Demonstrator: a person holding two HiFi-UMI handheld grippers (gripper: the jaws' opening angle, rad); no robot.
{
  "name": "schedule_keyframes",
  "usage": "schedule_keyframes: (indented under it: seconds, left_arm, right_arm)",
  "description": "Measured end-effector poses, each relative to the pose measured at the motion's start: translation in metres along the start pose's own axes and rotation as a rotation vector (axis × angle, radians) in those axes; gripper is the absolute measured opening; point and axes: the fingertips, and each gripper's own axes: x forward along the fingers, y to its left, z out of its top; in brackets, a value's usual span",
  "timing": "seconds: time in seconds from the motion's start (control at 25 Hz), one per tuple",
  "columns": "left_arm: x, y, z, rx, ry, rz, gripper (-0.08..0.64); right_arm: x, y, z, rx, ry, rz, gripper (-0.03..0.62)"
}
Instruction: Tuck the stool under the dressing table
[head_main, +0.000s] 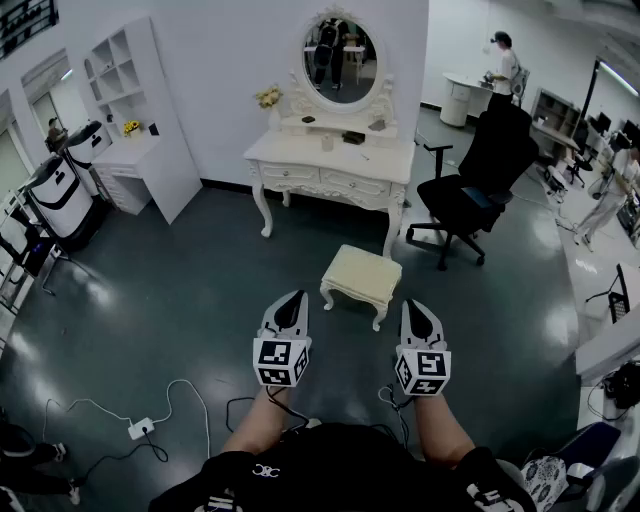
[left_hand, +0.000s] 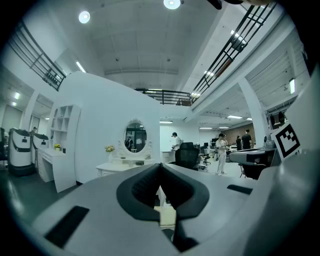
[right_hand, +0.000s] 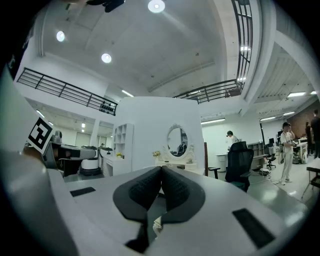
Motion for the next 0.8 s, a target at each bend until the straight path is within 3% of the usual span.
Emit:
schedule_keyframes:
  seconds: [0.4,0.8]
  left_arm:
    - [0.006,0.006,-0.006,-0.021,0.015,-0.051,0.017]
    - [0.013,0.036,-0.019,-0.038,0.019,-0.123,0.017]
  right_arm:
    - [0.008,0.009,-0.005,-0.007,0.014,-0.035,0.017]
    - [0.028,0.045,-0.012,-0.032,0.038,-0.082,0.017]
